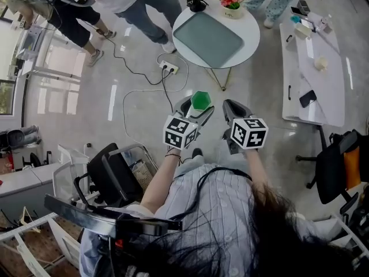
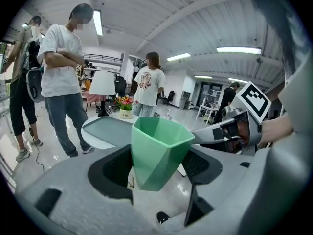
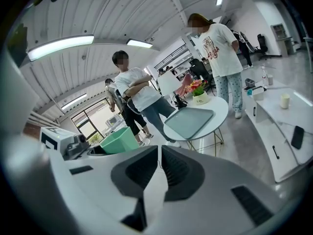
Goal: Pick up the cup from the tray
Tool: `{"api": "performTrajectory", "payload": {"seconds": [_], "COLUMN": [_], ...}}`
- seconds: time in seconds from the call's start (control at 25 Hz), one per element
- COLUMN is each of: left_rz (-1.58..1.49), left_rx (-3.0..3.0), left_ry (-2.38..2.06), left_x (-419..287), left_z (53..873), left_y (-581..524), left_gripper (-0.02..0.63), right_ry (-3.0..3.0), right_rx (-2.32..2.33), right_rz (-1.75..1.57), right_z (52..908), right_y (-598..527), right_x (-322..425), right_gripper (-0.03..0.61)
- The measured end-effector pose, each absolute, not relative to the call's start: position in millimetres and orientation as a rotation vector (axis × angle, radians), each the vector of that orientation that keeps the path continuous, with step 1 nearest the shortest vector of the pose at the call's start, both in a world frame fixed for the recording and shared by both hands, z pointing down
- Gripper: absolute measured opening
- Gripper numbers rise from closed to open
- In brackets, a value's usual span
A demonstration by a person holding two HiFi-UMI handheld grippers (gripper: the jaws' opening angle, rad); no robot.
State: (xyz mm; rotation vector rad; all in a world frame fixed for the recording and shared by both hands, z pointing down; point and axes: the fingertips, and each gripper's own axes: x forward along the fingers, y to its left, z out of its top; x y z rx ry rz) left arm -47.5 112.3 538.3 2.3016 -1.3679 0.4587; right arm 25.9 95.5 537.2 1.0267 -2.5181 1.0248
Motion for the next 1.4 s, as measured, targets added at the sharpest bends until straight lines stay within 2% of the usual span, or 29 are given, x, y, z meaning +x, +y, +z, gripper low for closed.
{"api": "performTrajectory", "payload": {"seconds": [0.8,1.4], "left_rz": [0.443,0.42], "left_rx": [2.408,2.485], "left_ry": [-1.166,-1.096], "left_x": [-95.8,-103.7], "left_z": [542.5,534.0], "left_y": [239.7,297.1], "left_gripper": [0.325,0.325], "right_ry": [-2.46,-2.527], "right_rx": [1.196,1.245], "right_rz": [0.973,0.876], "right_z": [532.1,518.8], "right_y": [233.2,301.1], "right_x": [-27.3,-30.0], "right_gripper": [0.043,0.043]}}
